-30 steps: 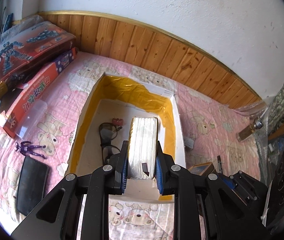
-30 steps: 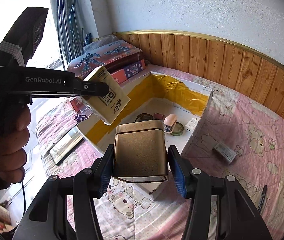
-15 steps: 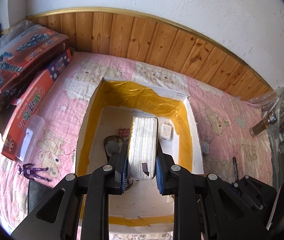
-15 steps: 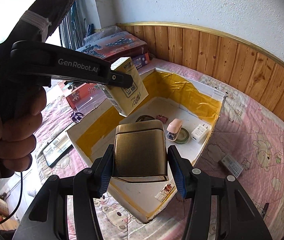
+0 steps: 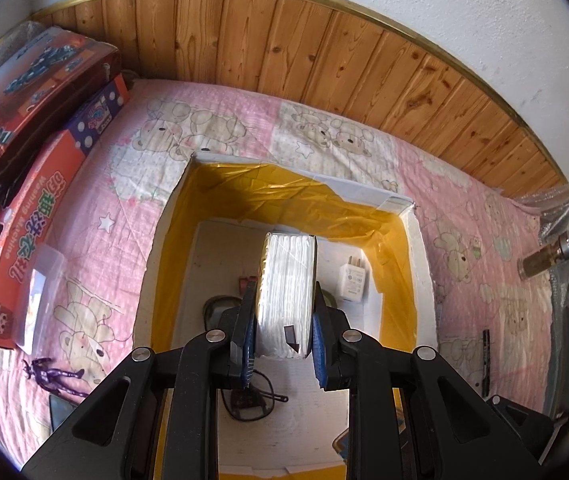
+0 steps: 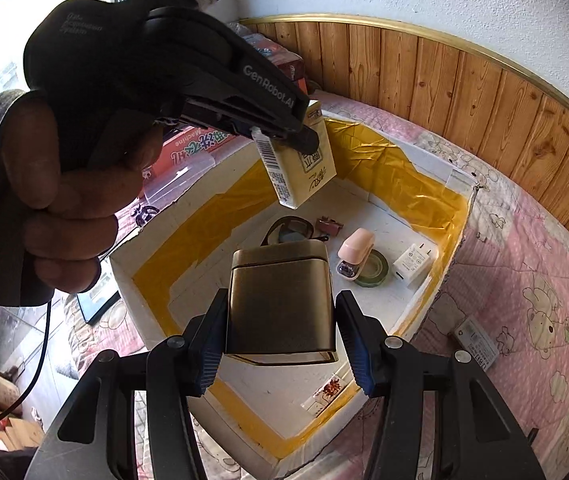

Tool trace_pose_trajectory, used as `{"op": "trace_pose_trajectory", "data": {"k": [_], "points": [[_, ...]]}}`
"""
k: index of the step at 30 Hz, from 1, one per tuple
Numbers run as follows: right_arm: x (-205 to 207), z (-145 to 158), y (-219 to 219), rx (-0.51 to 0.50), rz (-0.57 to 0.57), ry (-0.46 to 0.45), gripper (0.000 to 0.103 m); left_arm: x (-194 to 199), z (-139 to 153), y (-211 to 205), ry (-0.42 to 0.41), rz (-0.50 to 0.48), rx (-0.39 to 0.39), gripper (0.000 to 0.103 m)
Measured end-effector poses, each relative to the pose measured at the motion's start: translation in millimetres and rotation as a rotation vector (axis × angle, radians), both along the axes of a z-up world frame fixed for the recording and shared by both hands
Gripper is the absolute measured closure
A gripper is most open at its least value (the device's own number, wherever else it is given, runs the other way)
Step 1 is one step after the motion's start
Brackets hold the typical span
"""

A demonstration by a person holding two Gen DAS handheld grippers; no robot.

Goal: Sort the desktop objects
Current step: 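Carry the carton and gold tin with both grippers over the box, then open both grippers to drop the carton and gold tin into the box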

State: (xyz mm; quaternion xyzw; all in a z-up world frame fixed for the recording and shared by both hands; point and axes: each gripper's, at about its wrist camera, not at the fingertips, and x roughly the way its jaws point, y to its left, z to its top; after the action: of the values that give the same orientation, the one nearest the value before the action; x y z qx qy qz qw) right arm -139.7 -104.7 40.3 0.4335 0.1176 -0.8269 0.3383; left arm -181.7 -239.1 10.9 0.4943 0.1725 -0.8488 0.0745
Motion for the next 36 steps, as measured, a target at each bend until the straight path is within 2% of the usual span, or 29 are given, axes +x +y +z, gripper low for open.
{"op": "trace_pose_trajectory", "data": {"k": [4,14,20,23,28,31,36], "points": [[-4.6,-5.3,-4.9,0.022,0.023,-0.012,0.049,-16.1,-12.4,-0.2,-0.018,0.002,0.019,0.08],[-19.4,-29.0,-14.1,0.084,0.072,-0.1,0.049,-50.9,-41.2,14.4,-0.064,-0.08,-0.002,0.08],[-21.0,-43.9,-26.5,0.137,0.142,-0.143,0.049,-67.8,-53.3,19.7,-0.07,-0.125,0.008,0.08],[-20.7,-48.9,-30.6,0.15,0.154,-0.151,0.049,-76.3,-59.2,24.5,-0.078,-0.148,-0.014,0.08],[-24.0,-55.7,-37.2,0.178,0.158,-0.164,0.049,-86.8,-64.6,25.5,-0.085,-0.163,-0.097,0.08],[-26.3,-59.8,-39.7,0.201,0.158,-0.174,0.049,-91.7,-72.9,23.9,-0.105,-0.183,-0.075,0.08],[-31.6,-64.0,-38.8,0.209,0.145,-0.204,0.049,-96.6,-83.0,22.4,-0.122,-0.172,-0.111,0.079]]}}
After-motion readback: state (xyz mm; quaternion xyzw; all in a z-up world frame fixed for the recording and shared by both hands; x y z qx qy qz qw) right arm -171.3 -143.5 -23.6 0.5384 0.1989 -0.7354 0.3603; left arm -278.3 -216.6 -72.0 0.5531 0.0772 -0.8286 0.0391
